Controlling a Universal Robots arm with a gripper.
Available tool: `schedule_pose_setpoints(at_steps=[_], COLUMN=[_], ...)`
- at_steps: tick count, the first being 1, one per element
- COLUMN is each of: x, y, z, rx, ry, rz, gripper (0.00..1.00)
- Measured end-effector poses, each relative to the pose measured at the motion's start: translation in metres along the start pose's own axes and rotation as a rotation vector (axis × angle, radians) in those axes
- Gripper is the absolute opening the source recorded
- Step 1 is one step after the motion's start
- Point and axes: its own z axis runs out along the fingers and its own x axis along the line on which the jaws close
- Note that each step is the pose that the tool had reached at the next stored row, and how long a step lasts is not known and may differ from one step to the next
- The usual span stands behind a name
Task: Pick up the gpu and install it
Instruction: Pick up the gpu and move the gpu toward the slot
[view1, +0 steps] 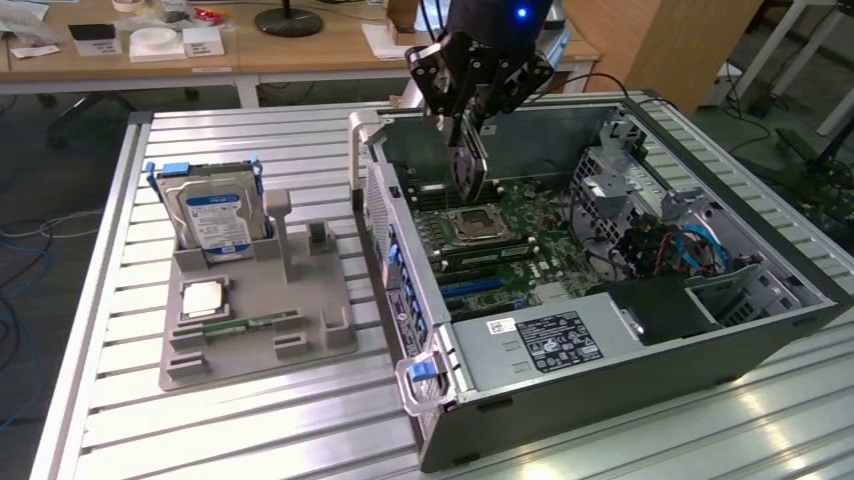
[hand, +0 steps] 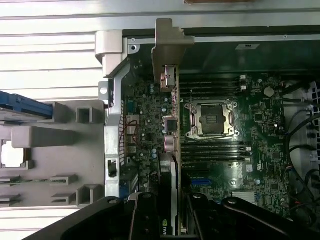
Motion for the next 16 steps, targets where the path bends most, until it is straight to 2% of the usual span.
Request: schedule_pose_setpoints(at_steps=[3, 10, 11, 13, 16], x=[-0.007, -0.031, -0.034, -0.04, -0.046], y=[0.0004, 0.0017, 0.0019, 0.0021, 0.0025], z=[-0.0001, -0.0004, -0.0004, -0.0005, -0.0005], rx=[0.0032, 0.0093, 0.0112, 0.0192, 0.0283], ry=[0.0022, 0.0111, 0.0135, 0.0201, 0.0268], rz=[0.0, 0.002, 0.003, 0.004, 0.005], gripper=[0.27, 0.27, 0.27, 0.27, 0.27])
